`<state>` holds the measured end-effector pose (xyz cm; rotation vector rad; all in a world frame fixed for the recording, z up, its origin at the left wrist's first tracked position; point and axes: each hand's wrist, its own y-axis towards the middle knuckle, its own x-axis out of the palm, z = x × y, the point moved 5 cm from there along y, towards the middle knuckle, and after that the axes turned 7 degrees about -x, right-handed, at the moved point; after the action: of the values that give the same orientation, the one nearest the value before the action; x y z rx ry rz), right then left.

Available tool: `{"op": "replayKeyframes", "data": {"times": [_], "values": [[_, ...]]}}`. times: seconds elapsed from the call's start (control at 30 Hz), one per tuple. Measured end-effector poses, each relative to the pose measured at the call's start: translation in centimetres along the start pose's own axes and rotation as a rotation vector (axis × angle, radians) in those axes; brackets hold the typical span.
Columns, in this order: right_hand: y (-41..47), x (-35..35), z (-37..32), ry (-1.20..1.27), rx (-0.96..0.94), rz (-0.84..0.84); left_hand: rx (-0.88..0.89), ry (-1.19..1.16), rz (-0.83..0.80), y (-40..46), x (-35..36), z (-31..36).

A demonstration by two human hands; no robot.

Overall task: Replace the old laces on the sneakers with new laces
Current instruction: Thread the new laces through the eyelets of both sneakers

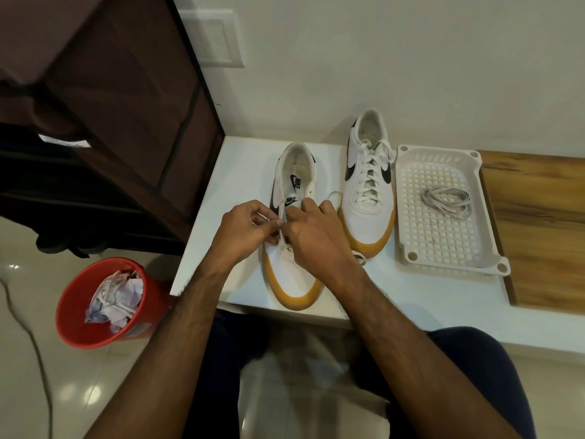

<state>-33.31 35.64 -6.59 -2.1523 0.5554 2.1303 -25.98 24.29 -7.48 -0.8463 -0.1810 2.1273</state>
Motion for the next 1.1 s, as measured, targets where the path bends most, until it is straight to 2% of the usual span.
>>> {"op": "replayKeyframes", "data": {"times": [0.17, 0.37, 0.73, 0.87, 0.97, 1.1], "values": [[-0.4, 0.5, 1.4, 0.161, 0.145, -0.005, 0.016, 0.027, -0.061, 0.1, -0.4, -0.5], [-0.6, 0.6, 1.3, 0.193, 0.224, -0.005, 0.054, 0.111, -0.152, -0.1, -0.1, -0.6], [-0.5, 1.1, 1.9, 0.337, 0.217, -0.021, 0.091, 0.195, -0.129, -0.2, 0.0, -0.5], [-0.4, 1.0, 2.1, 0.322, 0.173, -0.042, 0.173, 0.268, -0.083, -0.2, 0.0, -0.1], [-0.7, 0.6, 2.7, 0.435, 0.197, 0.021, 0.254, 0.338, -0.019, -0.5, -0.2, 0.4], [-0.9, 0.1, 3.2, 0.625, 0.221, 0.052, 0.323, 0.218, 0.031, -0.9, -1.6, 0.8]]}}
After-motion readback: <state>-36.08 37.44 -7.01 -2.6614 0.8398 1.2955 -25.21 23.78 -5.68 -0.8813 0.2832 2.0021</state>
